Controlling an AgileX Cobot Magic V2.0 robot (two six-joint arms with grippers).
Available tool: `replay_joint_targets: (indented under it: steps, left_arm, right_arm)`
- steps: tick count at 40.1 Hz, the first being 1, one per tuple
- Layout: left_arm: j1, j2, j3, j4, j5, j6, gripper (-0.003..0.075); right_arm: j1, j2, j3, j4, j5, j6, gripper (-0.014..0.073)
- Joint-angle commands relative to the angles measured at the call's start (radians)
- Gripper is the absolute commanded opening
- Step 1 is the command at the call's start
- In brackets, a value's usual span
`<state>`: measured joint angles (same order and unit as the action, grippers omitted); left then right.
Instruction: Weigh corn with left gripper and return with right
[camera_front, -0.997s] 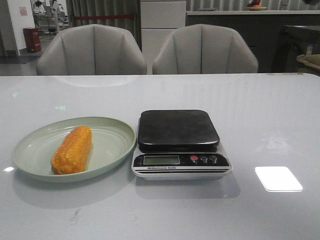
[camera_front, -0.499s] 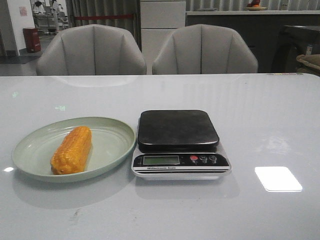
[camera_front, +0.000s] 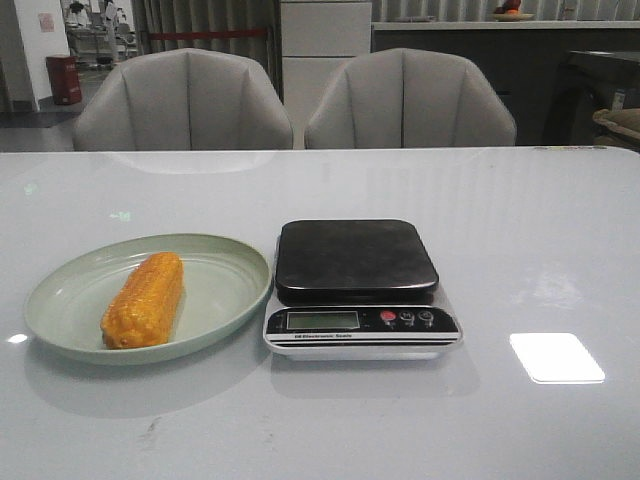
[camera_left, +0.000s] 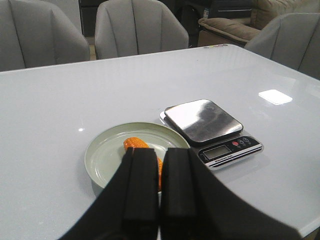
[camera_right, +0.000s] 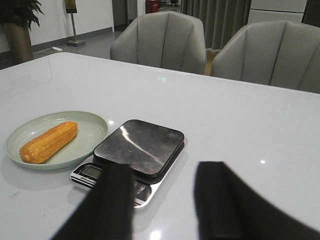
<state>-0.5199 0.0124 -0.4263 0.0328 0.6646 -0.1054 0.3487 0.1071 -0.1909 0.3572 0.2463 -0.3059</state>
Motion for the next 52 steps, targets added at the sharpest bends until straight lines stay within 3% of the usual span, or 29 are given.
replay_joint_targets:
  steps: [1,5,30,44,51,52]
  left_arm:
    - [0.000,0.014,-0.023,-0.007,-0.081,-0.003,0.0113]
    - [0.000,0.014,-0.023,-0.007,-0.081,-0.003,0.0113]
    - [0.009,0.014,0.009,0.004,-0.110,-0.003,0.0113]
    - [0.318,-0.043,0.296,0.075,-0.530,-0.003,0.0113]
    - [0.403,-0.040,0.439,0.082,-0.736,-0.003,0.0113]
    - [0.410,-0.040,0.434,0.076,-0.704,-0.003,0.0113]
  right_arm:
    - [-0.005,0.010,-0.028,0.009,-0.083,-0.011,0.0139]
    - [-0.005,0.010,-0.028,0.009,-0.079,-0.011,0.0209]
    - [-0.005,0.010,-0.028,0.009,-0.075,-0.011,0.0209]
    - [-0.005,0.010,-0.028,0.009,-0.075,-0.011,0.0209]
    - [-0.005,0.010,-0.028,0.009,-0.073,-0.011,0.0209]
    - [-0.005,0.010,-0.028,0.009,-0.074,-0.011,0.0209]
